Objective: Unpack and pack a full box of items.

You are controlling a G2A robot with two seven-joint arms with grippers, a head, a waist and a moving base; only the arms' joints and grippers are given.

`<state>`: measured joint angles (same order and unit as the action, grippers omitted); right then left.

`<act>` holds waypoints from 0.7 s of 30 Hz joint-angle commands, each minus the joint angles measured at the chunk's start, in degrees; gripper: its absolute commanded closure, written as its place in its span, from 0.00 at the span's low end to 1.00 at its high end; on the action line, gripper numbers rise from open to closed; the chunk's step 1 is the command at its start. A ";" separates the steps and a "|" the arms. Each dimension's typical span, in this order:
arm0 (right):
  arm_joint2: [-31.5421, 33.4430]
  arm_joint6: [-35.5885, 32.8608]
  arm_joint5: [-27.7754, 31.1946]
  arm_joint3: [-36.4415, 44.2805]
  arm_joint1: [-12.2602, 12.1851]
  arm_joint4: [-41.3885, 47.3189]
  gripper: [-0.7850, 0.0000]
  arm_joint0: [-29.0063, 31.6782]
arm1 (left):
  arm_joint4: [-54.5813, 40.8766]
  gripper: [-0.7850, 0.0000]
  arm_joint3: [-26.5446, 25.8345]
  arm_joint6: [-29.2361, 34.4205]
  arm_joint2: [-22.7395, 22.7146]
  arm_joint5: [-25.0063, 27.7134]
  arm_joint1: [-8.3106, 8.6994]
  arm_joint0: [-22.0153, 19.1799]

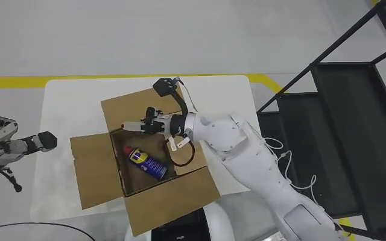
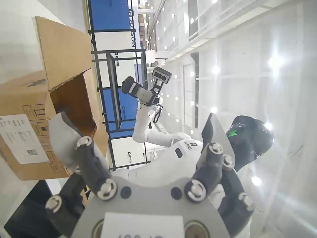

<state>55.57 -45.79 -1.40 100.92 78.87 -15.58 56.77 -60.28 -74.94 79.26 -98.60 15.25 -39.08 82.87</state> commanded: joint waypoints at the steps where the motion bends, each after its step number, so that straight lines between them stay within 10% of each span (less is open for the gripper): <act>1: 0.02 0.00 0.00 0.03 0.00 0.00 0.00 0.02 | -0.02 0.00 0.00 -0.01 0.00 0.01 0.00 0.00; 21: 11.49 -0.10 -2.91 9.74 -2.56 0.05 0.00 10.26 | -5.80 0.00 -6.50 -0.16 -2.70 -3.09 -0.85 -1.04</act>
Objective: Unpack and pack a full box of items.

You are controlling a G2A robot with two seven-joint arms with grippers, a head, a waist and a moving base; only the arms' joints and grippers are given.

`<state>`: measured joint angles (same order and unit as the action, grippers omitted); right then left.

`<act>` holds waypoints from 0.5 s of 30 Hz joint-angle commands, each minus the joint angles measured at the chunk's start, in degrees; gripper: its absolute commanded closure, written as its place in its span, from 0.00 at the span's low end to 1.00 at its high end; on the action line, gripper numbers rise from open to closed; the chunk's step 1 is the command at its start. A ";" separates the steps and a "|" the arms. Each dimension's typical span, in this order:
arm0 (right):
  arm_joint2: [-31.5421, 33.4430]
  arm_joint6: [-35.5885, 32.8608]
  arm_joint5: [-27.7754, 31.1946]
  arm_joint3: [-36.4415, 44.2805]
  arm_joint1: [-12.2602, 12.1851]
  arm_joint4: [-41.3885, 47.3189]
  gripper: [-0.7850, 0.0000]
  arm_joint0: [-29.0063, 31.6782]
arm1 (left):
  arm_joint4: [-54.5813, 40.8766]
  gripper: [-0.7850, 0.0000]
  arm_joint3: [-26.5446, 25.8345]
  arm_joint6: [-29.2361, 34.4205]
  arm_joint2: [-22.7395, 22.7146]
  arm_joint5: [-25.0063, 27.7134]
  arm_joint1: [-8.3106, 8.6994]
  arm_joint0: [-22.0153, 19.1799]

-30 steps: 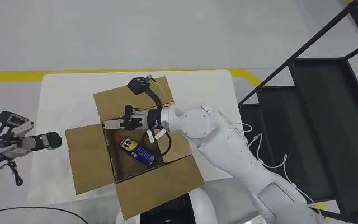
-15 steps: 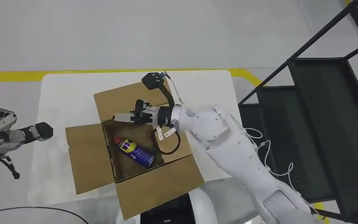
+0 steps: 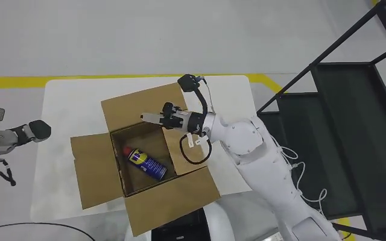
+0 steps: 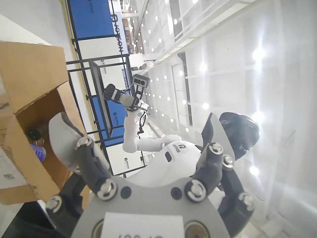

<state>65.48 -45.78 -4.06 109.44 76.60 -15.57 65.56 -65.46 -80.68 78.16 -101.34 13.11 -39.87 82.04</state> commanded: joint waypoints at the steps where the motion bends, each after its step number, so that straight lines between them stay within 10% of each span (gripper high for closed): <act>1: 2.92 -0.23 -0.58 2.56 -0.57 -0.31 0.00 2.83 | -1.29 0.00 -1.59 2.19 0.27 -2.23 -0.12 -0.42; 15: 12.78 2.93 -1.24 12.80 -2.32 0.21 0.00 16.12 | 14.16 0.00 -10.44 9.84 6.38 -16.75 1.08 2.82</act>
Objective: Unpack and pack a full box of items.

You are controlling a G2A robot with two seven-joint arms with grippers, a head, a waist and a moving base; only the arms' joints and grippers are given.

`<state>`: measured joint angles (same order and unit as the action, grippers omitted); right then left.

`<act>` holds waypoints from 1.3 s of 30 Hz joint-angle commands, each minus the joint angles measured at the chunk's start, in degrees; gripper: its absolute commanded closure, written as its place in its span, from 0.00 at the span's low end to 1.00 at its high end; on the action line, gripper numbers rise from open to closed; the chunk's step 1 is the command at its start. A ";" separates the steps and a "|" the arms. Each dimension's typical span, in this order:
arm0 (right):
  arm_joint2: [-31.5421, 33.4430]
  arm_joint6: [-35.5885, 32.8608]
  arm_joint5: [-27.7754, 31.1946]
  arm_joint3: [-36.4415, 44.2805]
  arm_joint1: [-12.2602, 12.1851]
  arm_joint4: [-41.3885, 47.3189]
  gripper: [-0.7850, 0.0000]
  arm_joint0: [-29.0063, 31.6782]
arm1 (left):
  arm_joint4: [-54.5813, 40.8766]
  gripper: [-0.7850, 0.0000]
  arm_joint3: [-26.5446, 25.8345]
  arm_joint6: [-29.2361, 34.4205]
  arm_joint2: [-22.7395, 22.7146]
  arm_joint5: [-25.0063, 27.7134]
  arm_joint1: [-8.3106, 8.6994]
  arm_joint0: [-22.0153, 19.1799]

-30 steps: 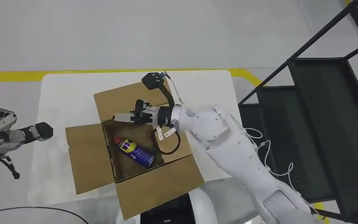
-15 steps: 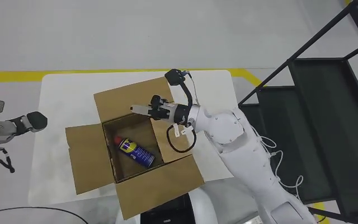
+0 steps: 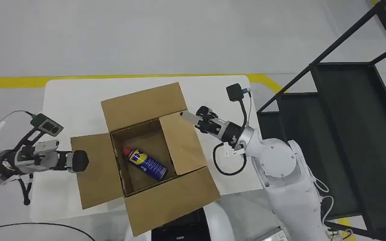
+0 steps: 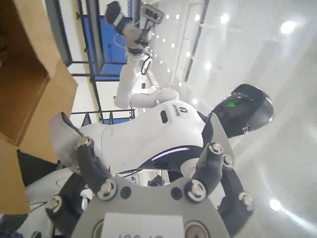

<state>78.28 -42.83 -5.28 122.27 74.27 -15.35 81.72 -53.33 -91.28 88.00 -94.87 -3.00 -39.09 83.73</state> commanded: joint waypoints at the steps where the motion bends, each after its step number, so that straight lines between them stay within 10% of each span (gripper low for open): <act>1: -0.02 -0.02 -0.02 -0.03 0.01 -0.01 0.00 -0.04 | 4.18 0.00 0.10 0.00 -0.27 -1.07 0.65 2.16; 17: -0.02 -0.02 -0.02 -0.03 0.01 -0.01 0.00 -0.04 | 21.79 0.00 2.58 -2.96 2.20 7.20 3.27 9.13; 39: -0.02 -0.02 -0.02 -0.03 0.01 -0.01 0.00 -0.04 | 18.31 0.00 12.11 -20.99 22.08 20.18 -3.01 -7.74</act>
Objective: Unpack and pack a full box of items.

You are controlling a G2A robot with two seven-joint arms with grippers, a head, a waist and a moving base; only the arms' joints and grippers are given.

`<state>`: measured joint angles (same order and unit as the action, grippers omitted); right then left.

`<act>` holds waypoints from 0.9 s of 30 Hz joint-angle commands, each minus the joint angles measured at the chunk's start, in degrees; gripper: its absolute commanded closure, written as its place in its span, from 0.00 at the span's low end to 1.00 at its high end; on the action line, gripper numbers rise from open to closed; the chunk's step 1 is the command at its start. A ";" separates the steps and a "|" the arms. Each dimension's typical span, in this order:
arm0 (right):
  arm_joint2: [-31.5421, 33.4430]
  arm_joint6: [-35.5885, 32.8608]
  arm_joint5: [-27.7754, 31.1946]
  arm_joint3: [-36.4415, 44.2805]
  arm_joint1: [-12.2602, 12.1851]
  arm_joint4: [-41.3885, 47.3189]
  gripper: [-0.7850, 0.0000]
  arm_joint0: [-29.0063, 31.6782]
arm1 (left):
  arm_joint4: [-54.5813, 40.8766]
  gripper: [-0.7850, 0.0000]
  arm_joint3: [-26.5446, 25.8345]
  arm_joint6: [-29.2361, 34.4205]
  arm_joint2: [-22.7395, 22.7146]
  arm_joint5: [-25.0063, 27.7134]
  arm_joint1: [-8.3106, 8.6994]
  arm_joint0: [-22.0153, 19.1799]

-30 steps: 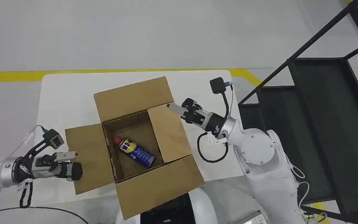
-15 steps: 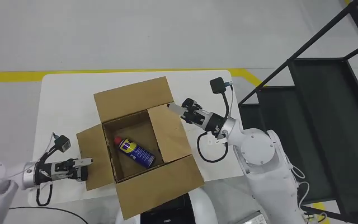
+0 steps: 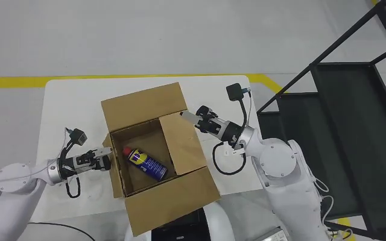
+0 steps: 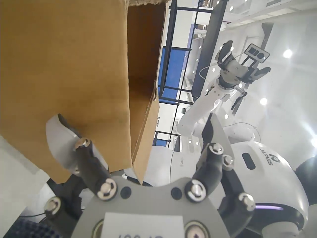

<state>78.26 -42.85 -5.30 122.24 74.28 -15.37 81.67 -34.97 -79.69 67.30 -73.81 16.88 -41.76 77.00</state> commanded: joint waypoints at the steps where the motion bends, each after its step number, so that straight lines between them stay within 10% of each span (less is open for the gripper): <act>1: 0.00 0.00 0.00 0.00 0.00 0.00 0.00 0.00 | -0.26 0.00 1.06 -0.66 1.86 0.54 -0.67 -1.83; 17: 0.00 0.00 0.00 0.00 0.00 0.00 0.00 0.00 | -3.68 0.00 12.64 -4.17 10.35 4.62 -5.72 -15.89; 27: 0.00 0.00 0.00 0.00 0.00 0.00 0.00 0.00 | -12.53 0.00 11.24 6.68 0.50 3.88 -4.15 -16.66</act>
<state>78.26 -42.85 -5.30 122.24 74.28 -15.37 81.67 -46.36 -67.17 72.63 -71.71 21.31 -46.22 59.76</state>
